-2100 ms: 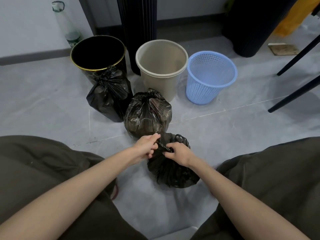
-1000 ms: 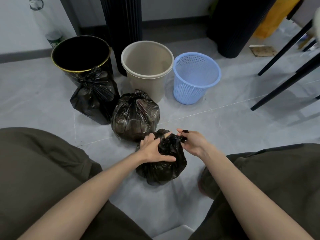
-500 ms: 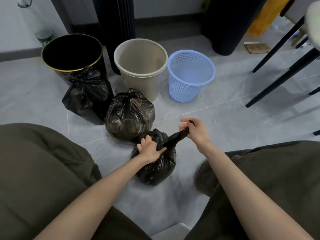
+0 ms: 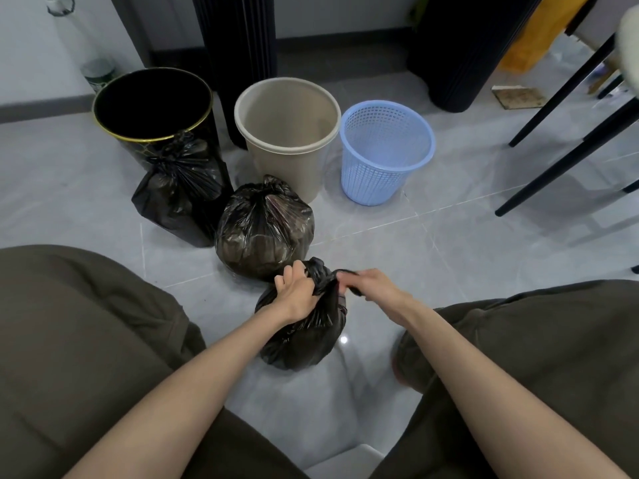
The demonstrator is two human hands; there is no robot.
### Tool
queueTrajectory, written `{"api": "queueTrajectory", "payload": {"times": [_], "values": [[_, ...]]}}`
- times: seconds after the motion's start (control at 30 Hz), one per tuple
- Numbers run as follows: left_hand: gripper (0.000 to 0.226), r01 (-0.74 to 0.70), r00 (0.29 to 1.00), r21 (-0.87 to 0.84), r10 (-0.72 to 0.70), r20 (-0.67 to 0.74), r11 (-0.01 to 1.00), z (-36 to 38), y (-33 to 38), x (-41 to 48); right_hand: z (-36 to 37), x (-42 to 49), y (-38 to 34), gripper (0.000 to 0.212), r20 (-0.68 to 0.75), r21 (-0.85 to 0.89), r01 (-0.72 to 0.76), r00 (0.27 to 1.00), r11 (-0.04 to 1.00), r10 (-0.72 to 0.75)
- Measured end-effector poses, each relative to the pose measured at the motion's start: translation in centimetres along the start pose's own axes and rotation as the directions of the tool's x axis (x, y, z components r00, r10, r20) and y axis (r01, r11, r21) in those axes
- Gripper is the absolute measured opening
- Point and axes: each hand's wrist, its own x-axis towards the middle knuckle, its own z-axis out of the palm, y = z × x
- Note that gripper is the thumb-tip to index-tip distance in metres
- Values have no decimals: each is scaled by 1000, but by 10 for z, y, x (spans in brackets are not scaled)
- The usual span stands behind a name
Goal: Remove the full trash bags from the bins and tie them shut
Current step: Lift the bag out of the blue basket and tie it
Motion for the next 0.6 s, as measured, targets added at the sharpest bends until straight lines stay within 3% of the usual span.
{"api": "queueTrajectory", "payload": {"times": [0.1, 0.17, 0.2, 0.27, 0.33, 0.37, 0.43, 0.47, 0.53, 0.6], "values": [[34, 9, 1000, -47, -11, -29, 999, -1, 7, 1, 4, 0, 1, 29, -11, 415, -80, 996, 906, 93], [34, 26, 999, -55, -27, -18, 998, -5, 9, 2, 10, 2, 7, 29, -58, 430, -83, 991, 899, 119], [33, 31, 999, -57, -31, -10, 998, -6, 9, 2, 12, 3, 10, 28, -121, 325, -65, 987, 944, 110], [31, 31, 999, -55, -31, 8, 998, -7, 7, 1, 12, 12, 18, 36, -254, -164, -46, 967, 985, 3], [29, 12, 1000, -49, -11, 13, 999, -6, 5, -1, 10, 14, 22, 44, -283, -684, -84, 946, 725, -157], [28, -4, 1000, -49, 4, 11, 999, -6, 5, -2, 10, 12, 22, 45, -259, -819, -78, 934, 568, -246], [27, -22, 1000, -47, 22, 2, 999, -6, 5, -3, 10, 6, 22, 45, -202, -927, -59, 911, 371, -359], [27, -25, 1000, -40, 25, 2, 999, -7, 6, -4, 11, 9, 24, 45, -172, -940, -41, 914, 338, -369], [25, -26, 1000, -17, 26, 14, 1000, -7, 6, -4, 9, 11, 22, 48, -164, -913, -35, 944, 407, -285], [21, -16, 999, -9, 16, 30, 1000, -6, 3, -4, 4, 13, 20, 53, -174, -728, -45, 977, 684, -121]]}}
